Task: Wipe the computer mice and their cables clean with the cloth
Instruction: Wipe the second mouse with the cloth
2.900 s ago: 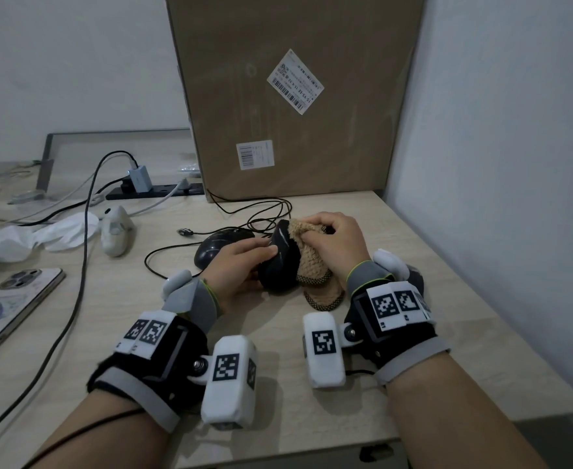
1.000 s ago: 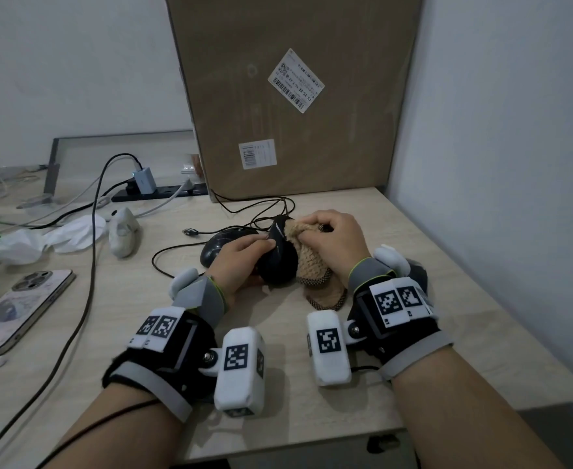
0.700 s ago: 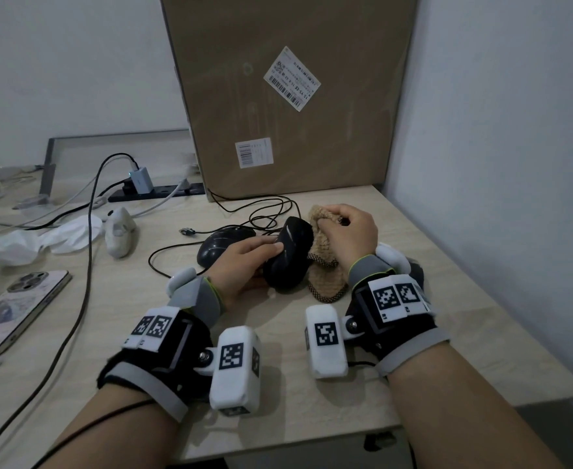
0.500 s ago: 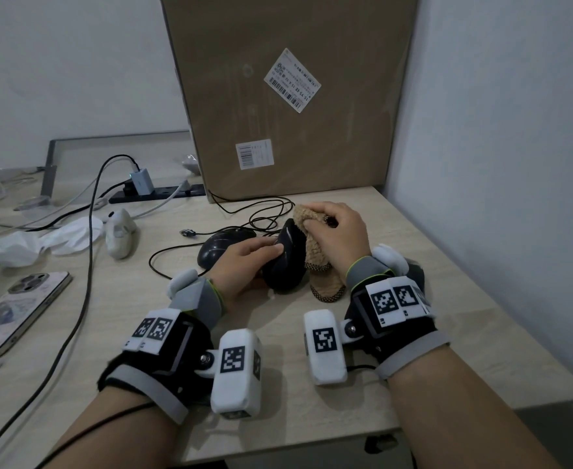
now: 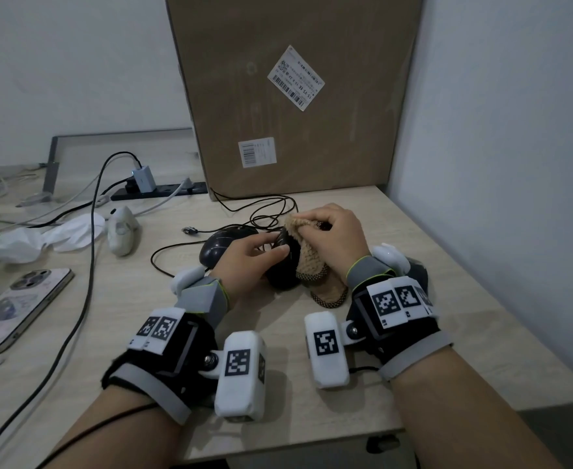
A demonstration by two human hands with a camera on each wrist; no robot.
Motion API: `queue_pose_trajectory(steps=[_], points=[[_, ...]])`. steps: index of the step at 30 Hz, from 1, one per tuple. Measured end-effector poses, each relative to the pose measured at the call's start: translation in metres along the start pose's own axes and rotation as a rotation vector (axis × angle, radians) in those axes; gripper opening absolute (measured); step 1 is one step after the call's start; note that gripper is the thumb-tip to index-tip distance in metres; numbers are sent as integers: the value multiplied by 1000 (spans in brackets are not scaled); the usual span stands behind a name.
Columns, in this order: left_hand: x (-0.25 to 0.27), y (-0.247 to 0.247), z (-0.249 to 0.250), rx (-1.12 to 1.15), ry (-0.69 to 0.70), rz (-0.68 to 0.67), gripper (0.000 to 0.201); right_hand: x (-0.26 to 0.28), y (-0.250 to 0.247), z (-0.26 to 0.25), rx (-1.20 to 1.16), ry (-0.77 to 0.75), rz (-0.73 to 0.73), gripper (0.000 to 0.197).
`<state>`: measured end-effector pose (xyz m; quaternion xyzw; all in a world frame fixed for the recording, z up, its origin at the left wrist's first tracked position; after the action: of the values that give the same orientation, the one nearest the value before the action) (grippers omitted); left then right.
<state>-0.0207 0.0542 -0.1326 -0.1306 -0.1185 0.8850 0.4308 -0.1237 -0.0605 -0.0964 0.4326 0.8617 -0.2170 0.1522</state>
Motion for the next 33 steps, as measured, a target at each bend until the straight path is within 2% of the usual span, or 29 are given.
queue_pose_trajectory(steps=[3, 7, 11, 16, 21, 24, 28, 33], points=[[0, 1, 0, -13, -4, 3, 29, -2, -5, 7, 15, 34, 64, 22], [0, 0, -3, 80, -54, 34, 21, 0, 7, 5, -9, 27, -48, 28], [2, 13, -6, 436, -205, -98, 29, 0, 6, 5, -65, 25, -37, 31], [5, 19, 1, 595, -180, -198, 39, -2, 2, 5, -104, 4, 32, 32], [8, 22, 4, 671, -167, -271, 38, 0, 3, 5, -200, 21, 28, 28], [6, 20, 5, 714, -159, -214, 40, 2, 9, -2, -264, -4, -44, 26], [-2, 4, 2, 810, -93, -30, 38, 8, 20, -9, -345, -53, -203, 25], [-4, -8, 1, 872, -82, 64, 36, 14, 30, -6, -391, 4, -335, 25]])
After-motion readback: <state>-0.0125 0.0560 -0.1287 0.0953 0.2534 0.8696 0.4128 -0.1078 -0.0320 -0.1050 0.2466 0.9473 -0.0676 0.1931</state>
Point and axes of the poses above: each hand's wrist, its own x-axis away from the middle knuckle, its own y-axis out of the palm, z = x × y, the point moved 6 cm from there along -x, towards the middle knuckle, and after that the axes turned 5 degrees about -x, right-handed, at the moved point
